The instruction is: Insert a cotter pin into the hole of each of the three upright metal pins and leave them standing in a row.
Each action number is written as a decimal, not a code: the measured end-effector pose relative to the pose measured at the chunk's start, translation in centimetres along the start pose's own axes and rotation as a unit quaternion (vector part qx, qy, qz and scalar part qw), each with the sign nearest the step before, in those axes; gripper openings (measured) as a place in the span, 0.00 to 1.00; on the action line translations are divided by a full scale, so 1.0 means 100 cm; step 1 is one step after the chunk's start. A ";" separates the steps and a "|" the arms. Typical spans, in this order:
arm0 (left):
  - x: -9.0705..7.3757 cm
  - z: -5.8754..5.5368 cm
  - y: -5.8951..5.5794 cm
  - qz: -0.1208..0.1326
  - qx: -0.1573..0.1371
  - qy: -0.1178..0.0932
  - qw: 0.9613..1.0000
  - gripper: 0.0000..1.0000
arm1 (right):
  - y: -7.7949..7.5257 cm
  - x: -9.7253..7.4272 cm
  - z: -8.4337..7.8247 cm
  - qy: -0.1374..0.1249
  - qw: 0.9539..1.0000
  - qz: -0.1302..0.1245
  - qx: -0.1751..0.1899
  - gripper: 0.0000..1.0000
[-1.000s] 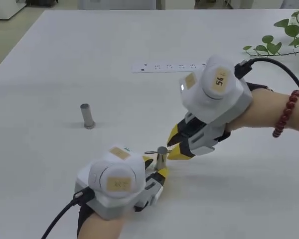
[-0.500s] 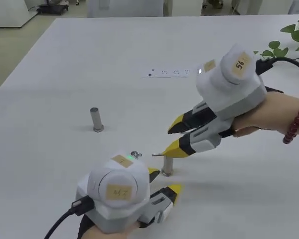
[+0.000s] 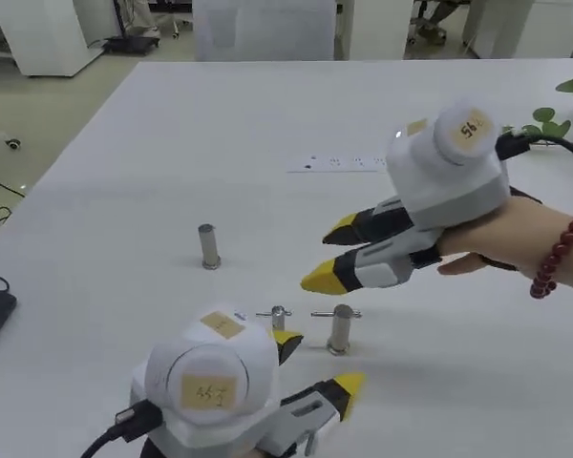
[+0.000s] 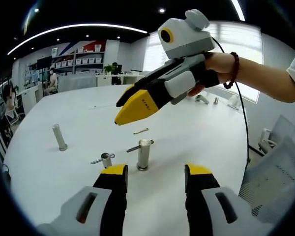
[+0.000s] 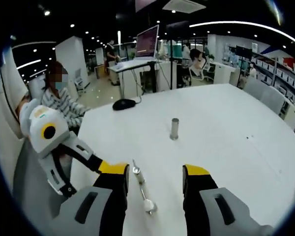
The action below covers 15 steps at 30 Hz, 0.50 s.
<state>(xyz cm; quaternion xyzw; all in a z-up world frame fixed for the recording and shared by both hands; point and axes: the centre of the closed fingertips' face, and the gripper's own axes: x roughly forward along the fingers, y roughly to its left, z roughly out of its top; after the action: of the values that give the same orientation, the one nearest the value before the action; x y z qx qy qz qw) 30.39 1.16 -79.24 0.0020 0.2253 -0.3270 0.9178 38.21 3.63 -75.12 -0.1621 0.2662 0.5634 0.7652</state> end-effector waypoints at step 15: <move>-0.028 0.011 0.012 0.030 -0.001 -0.034 0.999 0.62 | -0.019 0.044 0.029 -0.062 0.998 -0.013 0.024 0.46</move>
<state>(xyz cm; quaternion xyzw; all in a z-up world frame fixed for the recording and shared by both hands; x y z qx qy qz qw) 29.65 3.58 -77.25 -0.0033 0.1944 -0.2986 0.9344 41.61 8.08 -75.45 -0.1123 0.2292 0.5556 0.7913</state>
